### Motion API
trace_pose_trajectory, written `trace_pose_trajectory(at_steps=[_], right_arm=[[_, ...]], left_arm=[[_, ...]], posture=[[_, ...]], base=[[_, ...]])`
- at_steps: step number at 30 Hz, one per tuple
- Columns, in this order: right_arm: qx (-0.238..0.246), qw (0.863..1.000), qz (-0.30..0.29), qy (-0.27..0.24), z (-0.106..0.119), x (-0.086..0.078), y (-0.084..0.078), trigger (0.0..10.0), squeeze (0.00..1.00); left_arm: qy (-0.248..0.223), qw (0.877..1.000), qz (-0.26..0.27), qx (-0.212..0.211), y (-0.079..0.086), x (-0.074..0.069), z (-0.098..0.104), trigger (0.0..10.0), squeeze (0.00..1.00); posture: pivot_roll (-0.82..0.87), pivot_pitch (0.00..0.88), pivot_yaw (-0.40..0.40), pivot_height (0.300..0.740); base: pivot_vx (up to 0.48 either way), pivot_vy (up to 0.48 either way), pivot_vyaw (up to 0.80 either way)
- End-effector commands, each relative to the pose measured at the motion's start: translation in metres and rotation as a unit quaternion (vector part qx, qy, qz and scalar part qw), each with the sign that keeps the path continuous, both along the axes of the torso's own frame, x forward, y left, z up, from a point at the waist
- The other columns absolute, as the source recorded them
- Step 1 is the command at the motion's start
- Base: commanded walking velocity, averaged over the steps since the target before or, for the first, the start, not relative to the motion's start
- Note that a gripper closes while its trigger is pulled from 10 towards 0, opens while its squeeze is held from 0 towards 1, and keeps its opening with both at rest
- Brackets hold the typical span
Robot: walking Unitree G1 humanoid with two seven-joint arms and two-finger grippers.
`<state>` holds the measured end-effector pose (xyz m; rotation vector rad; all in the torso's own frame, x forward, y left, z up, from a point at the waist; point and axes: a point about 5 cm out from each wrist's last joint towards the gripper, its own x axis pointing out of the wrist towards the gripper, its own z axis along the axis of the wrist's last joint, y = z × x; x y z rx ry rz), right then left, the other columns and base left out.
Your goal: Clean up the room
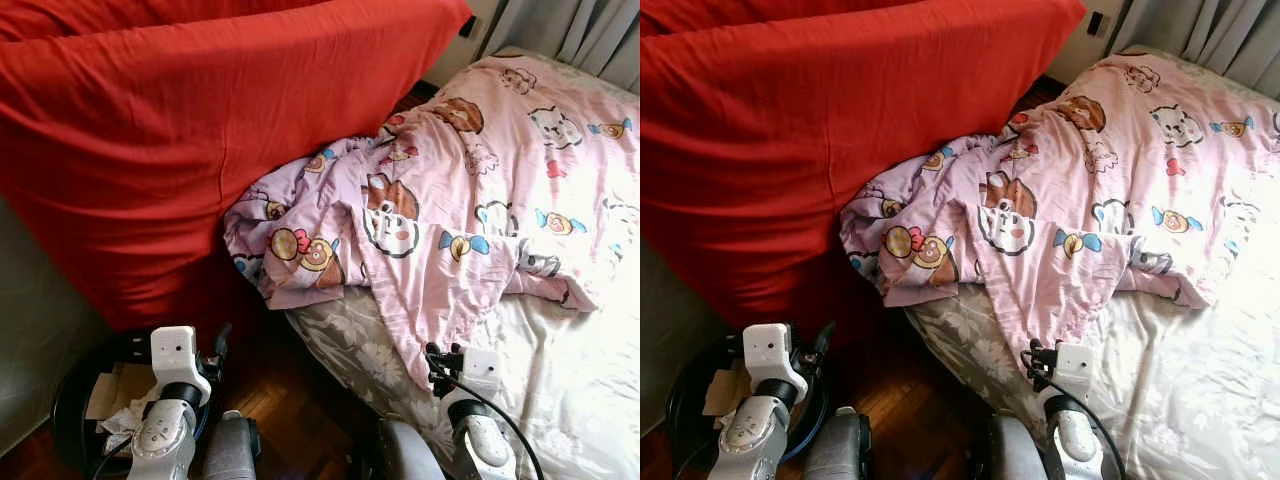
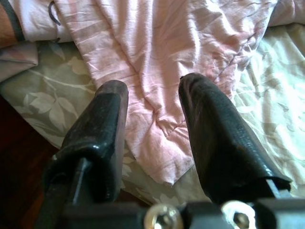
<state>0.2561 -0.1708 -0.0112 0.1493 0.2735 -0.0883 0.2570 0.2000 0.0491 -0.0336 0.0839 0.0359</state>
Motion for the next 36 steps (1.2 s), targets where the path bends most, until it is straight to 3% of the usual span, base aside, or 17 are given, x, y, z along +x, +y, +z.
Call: trace_pose_trajectory(at_steps=[1,18,36], right_arm=[[-0.005,1.0,-0.001,0.016,-0.0056,-0.0057,-0.0028,10.0,0.0],[-0.003,1.0,0.002,0.008,-0.0049,-0.006,0.0012,10.0,0.0],[0.006,1.0,0.012,0.002,-0.0032,-0.0041,0.0048,10.0,0.0]], left_arm=[[0.01,1.0,-0.002,-0.001,-0.0017,-0.0045,-0.0035,10.0,0.0],[0.01,1.0,-0.013,0.002,-0.0051,-0.0035,-0.0034,10.0,0.0],[0.018,1.0,-0.015,0.004,-0.0047,-0.0029,-0.0035,10.0,0.0]], posture=[[0.08,0.196,-0.067,0.629],[0.08,0.169,-0.064,0.629],[0.09,0.207,-0.064,0.629]], base=[[0.0,0.0,0.0],[0.0,0.0,0.0],[0.0,0.0,0.0]])
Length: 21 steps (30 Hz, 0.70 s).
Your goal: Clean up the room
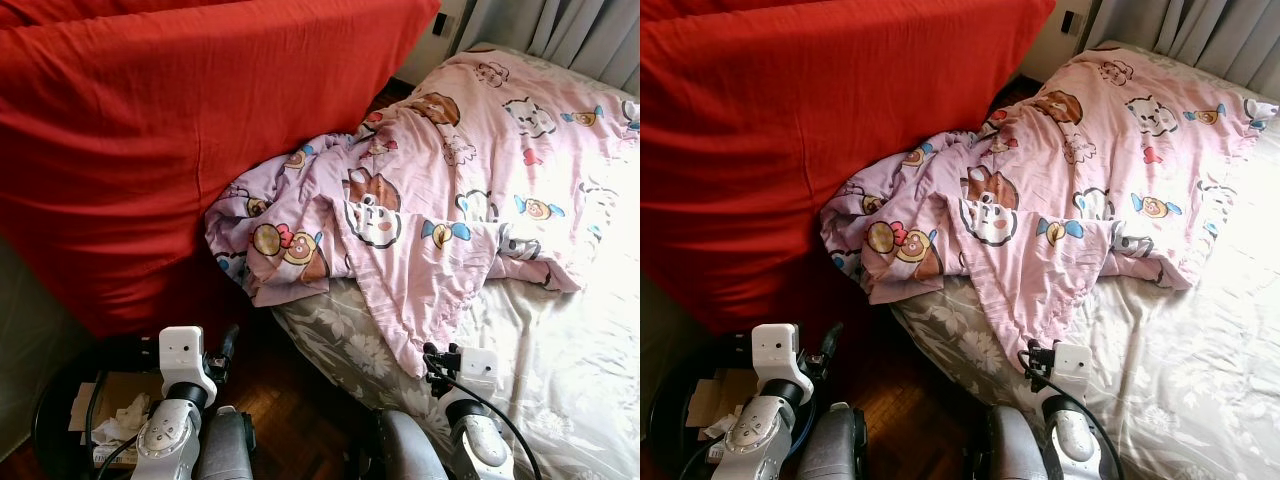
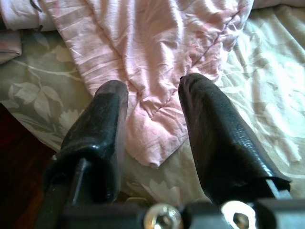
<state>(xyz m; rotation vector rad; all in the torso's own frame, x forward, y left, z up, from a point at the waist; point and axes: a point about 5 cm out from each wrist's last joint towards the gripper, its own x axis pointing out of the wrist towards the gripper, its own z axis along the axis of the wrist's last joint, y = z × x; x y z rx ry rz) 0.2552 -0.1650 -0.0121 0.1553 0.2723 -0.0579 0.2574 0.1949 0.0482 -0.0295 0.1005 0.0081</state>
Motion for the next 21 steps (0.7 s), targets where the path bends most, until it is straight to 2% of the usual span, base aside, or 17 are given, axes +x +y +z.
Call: trace_pose_trajectory(at_steps=[1,6,12,21], right_arm=[[0.001,1.0,-0.002,0.004,-0.0023,-0.0031,-0.0009,10.0,0.0],[-0.002,1.0,-0.001,0.022,-0.0057,-0.0041,-0.0003,10.0,0.0],[0.002,1.0,0.0,0.005,-0.0031,-0.0038,0.0012,10.0,0.0],[-0.003,1.0,0.003,0.017,-0.0048,-0.0033,0.0023,10.0,0.0]], left_arm=[[0.01,1.0,0.0,0.003,0.0004,-0.0031,-0.0024,10.0,0.0],[0.013,1.0,0.001,0.004,0.0006,-0.0029,-0.0031,10.0,0.0],[0.015,1.0,0.002,0.004,0.0012,-0.0035,-0.0034,10.0,0.0],[0.016,1.0,0.005,0.002,0.0022,-0.0047,-0.0032,10.0,0.0]], posture=[[0.09,0.209,-0.063,0.629],[0.09,0.209,-0.063,0.624],[0.09,0.215,-0.063,0.614],[0.09,0.215,-0.063,0.614]], base=[[0.0,0.0,0.0],[0.0,0.0,0.0],[0.0,0.0,0.0],[0.0,0.0,0.0]])
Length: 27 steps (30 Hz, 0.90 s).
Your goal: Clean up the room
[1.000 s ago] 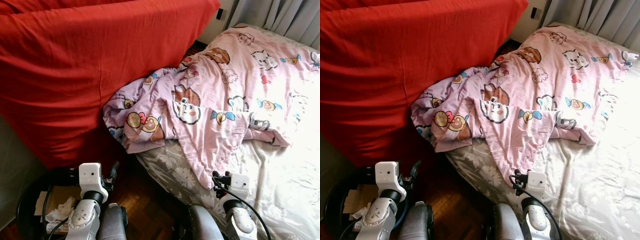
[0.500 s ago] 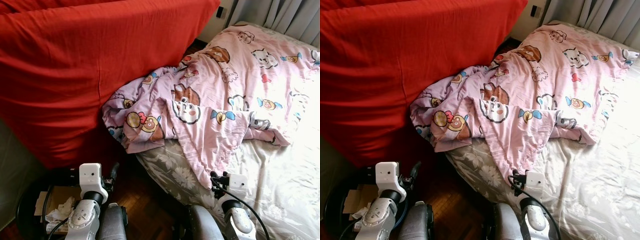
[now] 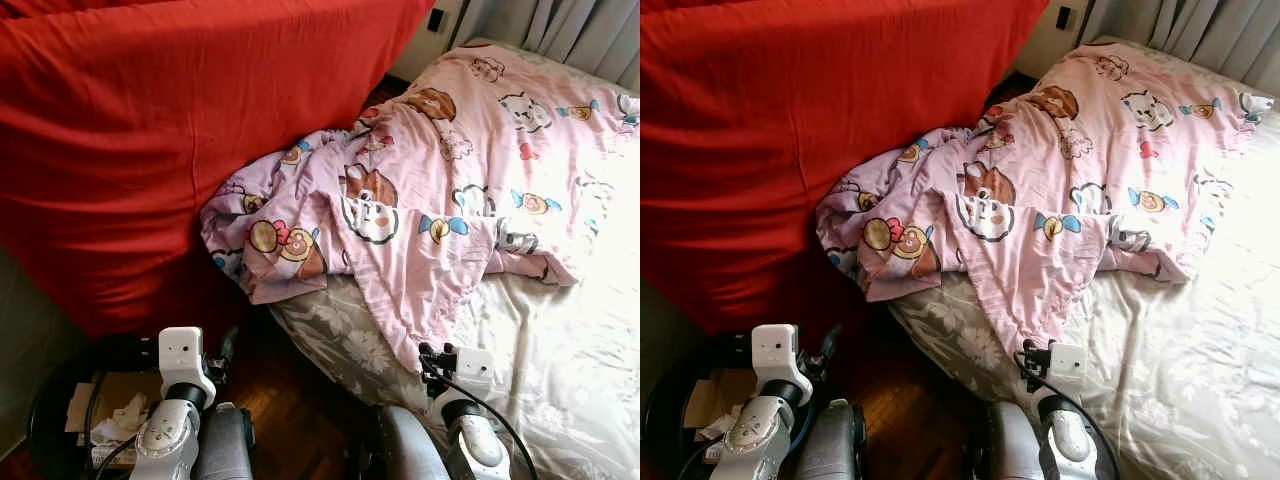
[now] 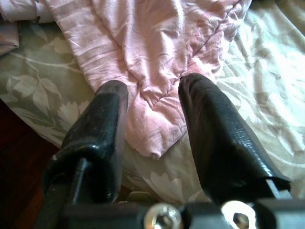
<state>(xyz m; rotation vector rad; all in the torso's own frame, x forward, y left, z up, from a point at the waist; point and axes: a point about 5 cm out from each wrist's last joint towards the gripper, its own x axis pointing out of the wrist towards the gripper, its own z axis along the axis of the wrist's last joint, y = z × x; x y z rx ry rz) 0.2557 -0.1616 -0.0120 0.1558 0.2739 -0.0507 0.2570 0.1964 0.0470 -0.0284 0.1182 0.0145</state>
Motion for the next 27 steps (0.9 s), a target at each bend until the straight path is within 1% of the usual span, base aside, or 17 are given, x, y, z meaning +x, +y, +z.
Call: trace_pose_trajectory(at_steps=[1,4,6,14,21,23,27], right_arm=[[-0.008,1.0,-0.001,0.023,-0.006,-0.004,-0.001,10.0,0.0],[-0.008,1.0,-0.002,0.02,-0.006,-0.004,-0.001,10.0,0.0],[-0.003,1.0,-0.004,0.005,-0.003,-0.004,-0.002,10.0,0.0],[0.001,1.0,0.002,0.013,-0.005,-0.004,-0.001,10.0,0.0],[0.001,0.999,0.031,0.015,-0.006,-0.005,0.005,10.0,0.0],[0.003,0.999,0.04,0.014,-0.006,-0.005,0.007,10.0,0.0],[0.004,0.999,0.046,0.014,-0.006,-0.005,0.009,10.0,0.0]], left_arm=[[0.007,1.0,0.002,0.002,0.001,-0.005,-0.002,10.0,0.0],[0.007,1.0,0.002,0.002,0.001,-0.005,-0.002,10.0,0.0],[0.008,1.0,0.002,0.002,0.001,-0.005,-0.002,10.0,0.0],[0.009,1.0,0.003,0.003,0.002,-0.005,-0.002,10.0,0.0],[0.01,1.0,0.003,0.004,0.002,-0.006,-0.002,10.0,0.0],[0.01,1.0,0.003,0.005,0.002,-0.006,-0.002,10.0,0.0],[0.01,1.0,0.003,0.006,0.002,-0.006,-0.001,10.0,0.0]], posture=[[0.09,0.215,-0.063,0.614],[0.09,0.216,-0.063,0.604],[0.09,0.215,-0.062,0.604],[0.09,0.217,-0.062,0.604],[0.09,0.218,-0.062,0.604],[0.09,0.218,-0.062,0.604],[0.09,0.219,-0.061,0.604]], base=[[0.0,0.0,0.0],[0.0,0.0,0.0],[0.0,0.0,0.0],[0.0,0.0,0.0],[0.0,0.0,0.0],[0.0,0.0,0.8],[0.268,0.0,0.68]])
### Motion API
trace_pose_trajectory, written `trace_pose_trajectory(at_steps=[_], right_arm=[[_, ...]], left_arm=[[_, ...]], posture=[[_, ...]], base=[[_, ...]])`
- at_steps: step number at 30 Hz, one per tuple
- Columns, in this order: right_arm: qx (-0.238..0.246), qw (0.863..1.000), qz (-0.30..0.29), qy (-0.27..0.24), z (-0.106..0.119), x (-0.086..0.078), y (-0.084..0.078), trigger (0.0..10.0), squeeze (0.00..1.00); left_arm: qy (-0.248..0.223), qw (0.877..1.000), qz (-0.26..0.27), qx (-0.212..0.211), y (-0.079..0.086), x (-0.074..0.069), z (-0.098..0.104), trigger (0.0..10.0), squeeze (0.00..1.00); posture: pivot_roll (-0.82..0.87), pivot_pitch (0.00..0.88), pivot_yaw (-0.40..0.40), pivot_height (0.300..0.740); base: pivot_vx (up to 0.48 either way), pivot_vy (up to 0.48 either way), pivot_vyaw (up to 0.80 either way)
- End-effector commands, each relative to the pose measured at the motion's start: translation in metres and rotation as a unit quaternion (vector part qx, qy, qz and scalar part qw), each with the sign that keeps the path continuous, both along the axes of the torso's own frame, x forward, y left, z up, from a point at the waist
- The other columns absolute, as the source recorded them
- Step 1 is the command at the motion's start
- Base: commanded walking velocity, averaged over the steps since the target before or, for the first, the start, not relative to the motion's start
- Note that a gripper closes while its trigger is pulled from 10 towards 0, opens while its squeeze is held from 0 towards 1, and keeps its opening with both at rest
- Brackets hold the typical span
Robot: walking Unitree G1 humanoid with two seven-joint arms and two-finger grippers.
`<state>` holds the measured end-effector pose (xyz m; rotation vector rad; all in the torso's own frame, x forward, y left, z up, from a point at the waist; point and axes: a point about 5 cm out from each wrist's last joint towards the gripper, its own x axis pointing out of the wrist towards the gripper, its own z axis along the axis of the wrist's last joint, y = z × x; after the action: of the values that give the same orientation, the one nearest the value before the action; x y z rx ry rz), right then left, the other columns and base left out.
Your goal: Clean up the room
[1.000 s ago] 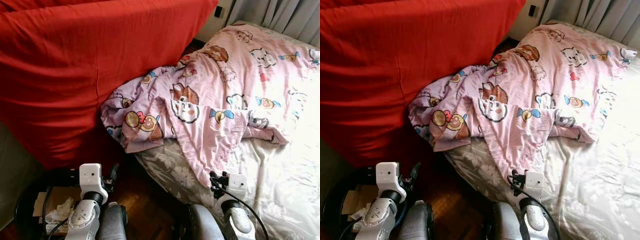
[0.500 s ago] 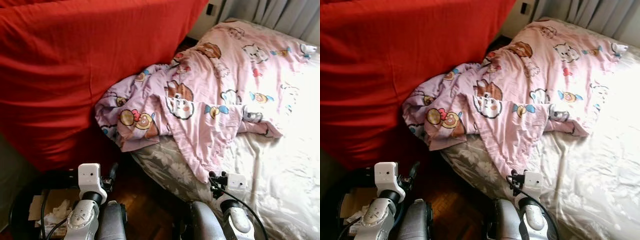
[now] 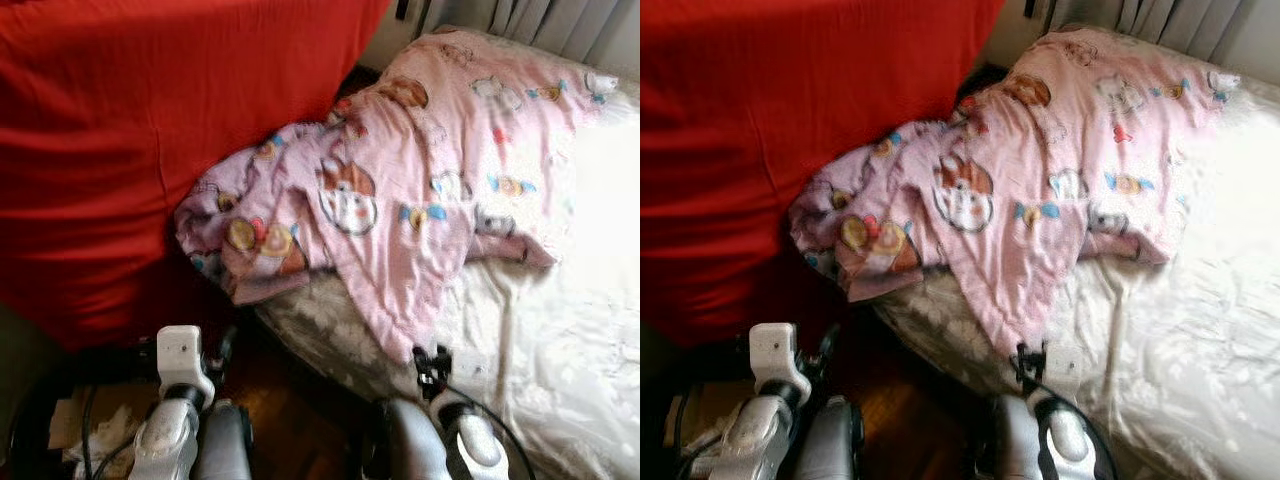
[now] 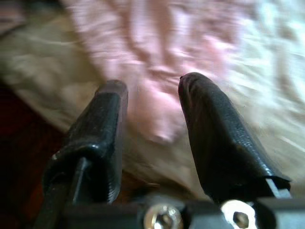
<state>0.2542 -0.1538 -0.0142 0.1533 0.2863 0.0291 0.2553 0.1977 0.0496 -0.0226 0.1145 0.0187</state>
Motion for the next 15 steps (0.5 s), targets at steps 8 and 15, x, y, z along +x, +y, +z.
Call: trace_pose_trajectory(at_steps=[8,15], right_arm=[[0.006,1.0,-0.006,0.016,-0.005,-0.003,-0.002,10.0,0.0],[-0.017,0.999,-0.031,0.041,-0.007,0.001,-0.009,10.0,0.0]], left_arm=[[0.014,1.0,-0.001,0.005,0.002,-0.005,-0.004,10.0,0.0],[0.016,1.0,-0.004,0.008,0.002,-0.005,-0.004,10.0,0.0]], posture=[[0.09,0.219,-0.054,0.604],[0.09,0.218,-0.041,0.604]], base=[[0.278,0.0,0.0],[0.3,0.0,0.0]])
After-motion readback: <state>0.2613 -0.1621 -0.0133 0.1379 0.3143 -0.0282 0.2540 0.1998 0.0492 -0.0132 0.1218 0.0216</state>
